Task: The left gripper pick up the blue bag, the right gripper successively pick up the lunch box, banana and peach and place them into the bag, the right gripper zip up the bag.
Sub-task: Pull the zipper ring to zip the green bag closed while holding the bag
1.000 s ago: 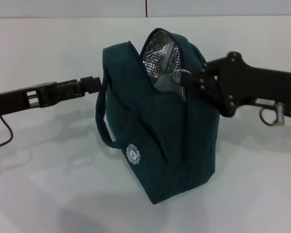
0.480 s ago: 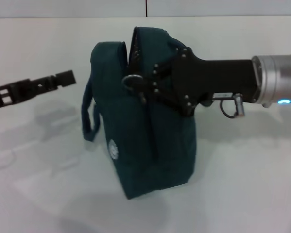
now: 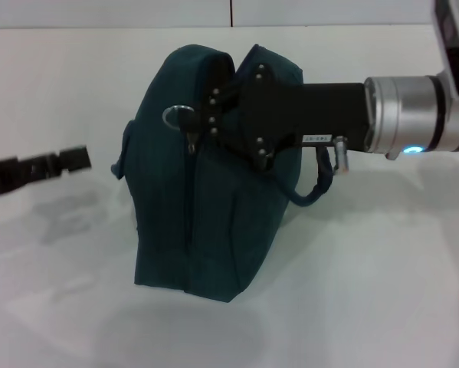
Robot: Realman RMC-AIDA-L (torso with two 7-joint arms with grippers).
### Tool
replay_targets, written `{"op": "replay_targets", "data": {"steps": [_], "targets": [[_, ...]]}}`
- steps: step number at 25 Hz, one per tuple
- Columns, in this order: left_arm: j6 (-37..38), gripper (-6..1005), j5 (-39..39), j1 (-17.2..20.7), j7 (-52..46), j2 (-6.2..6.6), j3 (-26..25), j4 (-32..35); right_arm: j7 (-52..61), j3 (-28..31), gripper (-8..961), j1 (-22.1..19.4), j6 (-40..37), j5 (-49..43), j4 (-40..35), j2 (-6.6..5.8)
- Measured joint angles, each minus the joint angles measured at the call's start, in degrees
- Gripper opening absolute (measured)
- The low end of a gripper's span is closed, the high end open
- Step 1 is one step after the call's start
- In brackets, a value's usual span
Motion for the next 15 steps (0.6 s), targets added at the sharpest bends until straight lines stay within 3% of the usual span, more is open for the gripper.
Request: {"op": "replay_targets", "data": {"steps": [6, 15], "targets": [[2.11, 852, 5.61, 0.16, -0.68, -0.61, 0.27, 2.31, -0.55, -0.97, 23, 0.15, 2.33, 0.52, 0.14, -0.01], [1.35, 836, 6.81, -0.95, 2.06, -3.21, 2.09, 2.36, -1.58, -1.12, 25, 1.12, 3.67, 0.57, 0.01, -0.01]]}}
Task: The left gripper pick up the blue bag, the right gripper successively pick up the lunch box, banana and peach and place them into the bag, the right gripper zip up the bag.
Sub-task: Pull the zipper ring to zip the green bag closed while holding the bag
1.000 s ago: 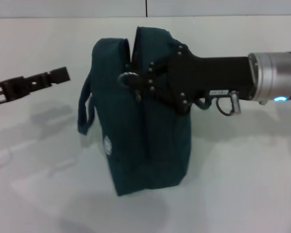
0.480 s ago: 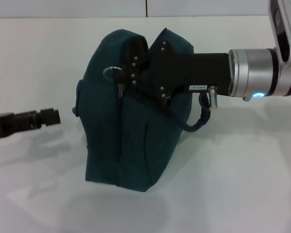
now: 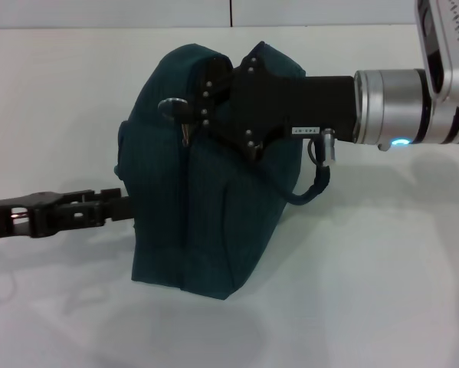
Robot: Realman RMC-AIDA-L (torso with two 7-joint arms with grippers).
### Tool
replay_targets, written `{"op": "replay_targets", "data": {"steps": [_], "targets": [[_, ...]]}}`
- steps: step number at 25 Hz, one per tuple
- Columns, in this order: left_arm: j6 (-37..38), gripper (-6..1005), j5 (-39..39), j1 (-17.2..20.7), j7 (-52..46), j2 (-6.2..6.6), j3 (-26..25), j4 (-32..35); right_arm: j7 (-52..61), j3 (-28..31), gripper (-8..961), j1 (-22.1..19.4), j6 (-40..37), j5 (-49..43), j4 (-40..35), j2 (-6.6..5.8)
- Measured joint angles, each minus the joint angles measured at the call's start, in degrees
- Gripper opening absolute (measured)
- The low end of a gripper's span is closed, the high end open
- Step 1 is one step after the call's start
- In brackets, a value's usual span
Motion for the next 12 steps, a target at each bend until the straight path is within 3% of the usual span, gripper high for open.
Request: {"op": "replay_targets", "data": {"steps": [5, 12], "targets": [[-3.41, 827, -0.49, -1.0, -0.32, -1.45, -0.56, -0.63, -0.79, -0.38, 26, 0.1, -0.07, 0.1, 0.23, 0.0], [-4.54, 815, -2.28, -1.42, -1.18, -2.05, -1.13, -0.79, -2.08, -3.17, 28, -0.26, 0.09, 2.8, 0.43, 0.0]]}}
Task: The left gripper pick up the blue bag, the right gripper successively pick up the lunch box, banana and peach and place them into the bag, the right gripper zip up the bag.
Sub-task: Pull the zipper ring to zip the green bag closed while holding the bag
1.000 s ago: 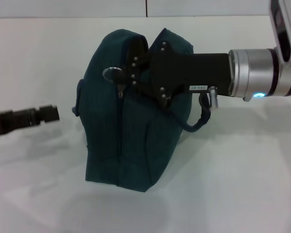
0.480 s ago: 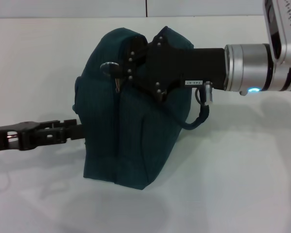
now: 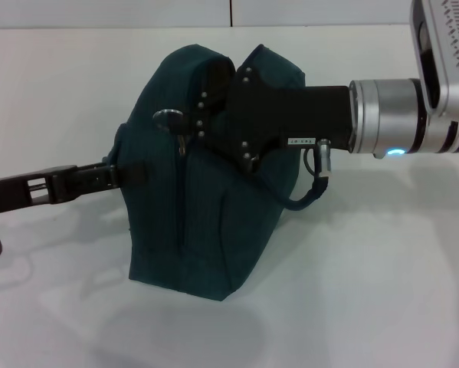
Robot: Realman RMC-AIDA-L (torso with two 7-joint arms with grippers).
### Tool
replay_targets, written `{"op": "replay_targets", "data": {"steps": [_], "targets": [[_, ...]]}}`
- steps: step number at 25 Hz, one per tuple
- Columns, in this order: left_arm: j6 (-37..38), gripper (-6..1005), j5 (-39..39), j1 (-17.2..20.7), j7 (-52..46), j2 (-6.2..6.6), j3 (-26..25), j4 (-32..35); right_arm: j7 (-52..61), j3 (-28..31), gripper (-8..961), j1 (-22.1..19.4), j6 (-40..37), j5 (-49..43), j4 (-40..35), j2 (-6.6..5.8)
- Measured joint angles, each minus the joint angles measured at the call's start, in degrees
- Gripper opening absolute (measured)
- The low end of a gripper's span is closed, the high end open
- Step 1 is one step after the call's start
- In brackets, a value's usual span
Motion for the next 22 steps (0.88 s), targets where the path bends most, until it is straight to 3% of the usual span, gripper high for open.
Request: {"op": "replay_targets", "data": {"steps": [10, 15, 22], "targets": [[-0.43, 798, 0.6, 0.64, -1.42, 0.35, 0.44, 0.01, -0.11, -0.35, 30, -0.09, 0.0, 0.12, -0.01, 0.0], [-0.3, 601, 0.98, 0.62, -1.41, 0.13, 1.13, 0.0, -0.08, -0.43, 32, -0.13, 0.04, 0.18, 0.01, 0.0], [-0.27, 520, 0.64, 0.29, -3.29, 0.44, 0.46, -0.01, 0.03, -0.36, 34, -1.17, 0.01, 0.32, -0.42, 0.0]]}}
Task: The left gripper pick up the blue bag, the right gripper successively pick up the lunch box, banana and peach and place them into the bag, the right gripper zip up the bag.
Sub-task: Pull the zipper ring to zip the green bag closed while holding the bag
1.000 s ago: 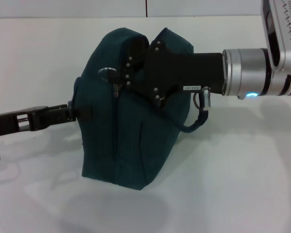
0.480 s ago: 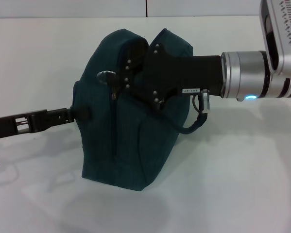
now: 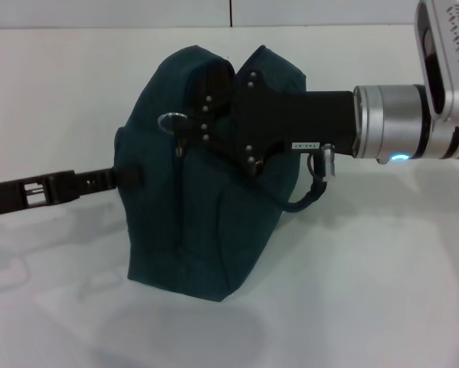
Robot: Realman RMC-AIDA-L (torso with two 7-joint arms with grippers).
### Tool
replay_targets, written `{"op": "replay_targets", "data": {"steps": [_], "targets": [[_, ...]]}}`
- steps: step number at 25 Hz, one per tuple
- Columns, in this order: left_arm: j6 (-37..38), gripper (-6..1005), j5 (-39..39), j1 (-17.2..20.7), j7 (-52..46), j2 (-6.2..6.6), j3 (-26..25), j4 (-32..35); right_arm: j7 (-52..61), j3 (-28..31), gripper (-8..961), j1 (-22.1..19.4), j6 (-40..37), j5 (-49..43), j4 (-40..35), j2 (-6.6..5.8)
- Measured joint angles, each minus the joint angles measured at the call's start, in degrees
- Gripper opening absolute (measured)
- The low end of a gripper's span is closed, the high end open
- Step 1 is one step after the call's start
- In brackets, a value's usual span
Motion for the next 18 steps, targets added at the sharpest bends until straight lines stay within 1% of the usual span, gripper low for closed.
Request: {"op": "replay_targets", "data": {"steps": [4, 6, 15, 18], "targets": [[0.01, 474, -0.27, -0.09, -0.61, 0.32, -0.44, 0.0, 0.03, -0.07, 35, -0.25, -0.29, 0.66, 0.13, 0.0], [0.06, 433, -0.3, -0.11, -0.84, 0.36, -0.19, 0.0, 0.03, -0.08, 35, -0.29, -0.33, 0.71, 0.14, 0.0], [1.46, 248, -0.22, -0.65, -0.3, -0.01, -0.02, 0.0, 0.8, -0.18, 37, -1.43, -0.44, 2.88, 0.39, 0.01], [1.75, 113, -0.34, -0.74, -0.21, -0.08, -0.02, 0.01, 1.93, -0.17, 38, -1.69, -0.22, 4.04, 0.52, 0.0]]}}
